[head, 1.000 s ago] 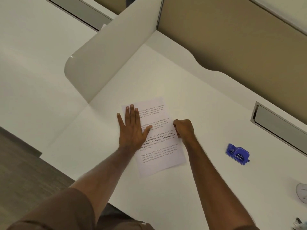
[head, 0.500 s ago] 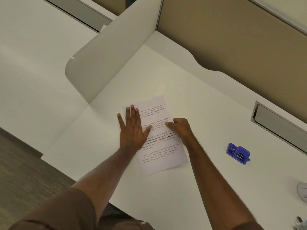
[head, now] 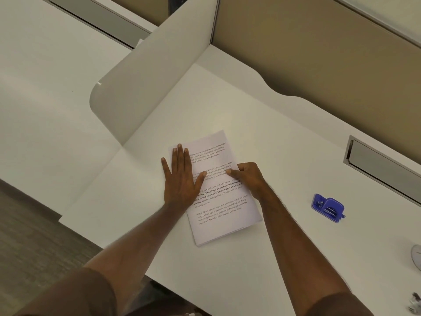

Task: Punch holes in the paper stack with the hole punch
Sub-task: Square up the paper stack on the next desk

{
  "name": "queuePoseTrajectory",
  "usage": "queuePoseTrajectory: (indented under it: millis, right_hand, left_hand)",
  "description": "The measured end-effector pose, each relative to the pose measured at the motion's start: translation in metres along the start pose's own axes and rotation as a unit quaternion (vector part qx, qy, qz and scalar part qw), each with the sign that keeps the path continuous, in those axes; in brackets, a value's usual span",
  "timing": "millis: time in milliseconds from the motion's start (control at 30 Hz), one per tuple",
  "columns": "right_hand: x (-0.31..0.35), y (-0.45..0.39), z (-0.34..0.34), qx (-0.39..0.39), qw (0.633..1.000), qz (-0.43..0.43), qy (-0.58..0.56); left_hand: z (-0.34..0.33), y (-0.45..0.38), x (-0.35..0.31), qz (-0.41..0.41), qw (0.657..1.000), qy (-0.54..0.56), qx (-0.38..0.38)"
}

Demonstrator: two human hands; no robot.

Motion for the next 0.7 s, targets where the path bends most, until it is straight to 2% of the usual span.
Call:
queuePoseTrajectory:
  millis: [133, 300, 367, 500, 700]
  right_hand:
    - [-0.008, 0.004, 0.007, -0.024, 0.998, -0.029, -0.049]
    - [-0.012, 0.018, 0.031, -0.081, 0.983, -0.043, -0.161]
    - [-0.013, 0.027, 0.047, -0.126, 0.964, -0.04, -0.229]
    - [-0.017, 0.05, 0.076, -0.217, 0.908, -0.038, -0.355]
    - [-0.028, 0.081, 0.093, -0.308, 0.839, -0.039, -0.447]
  left_hand:
    - [0.012, 0.001, 0.008, -0.001, 0.985, 0.166, -0.043]
    - [0.022, 0.003, 0.031, 0.095, 0.907, 0.405, -0.067]
    - [0.029, 0.004, 0.038, 0.14, 0.862, 0.48, -0.09]
    - [0.04, 0.01, 0.032, 0.2, 0.732, 0.642, -0.112]
    - [0.019, 0.034, -0.053, 0.291, 0.585, 0.756, 0.042]
Point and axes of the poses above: each hand's wrist, its own y-axis away from the middle knuckle, its own z-axis out of the back of the hand, x = y × z, the point moved 8 cm from there along -y, towards the middle knuckle, and after that the axes turned 2 degrees about -x, right-handed, at the moved point
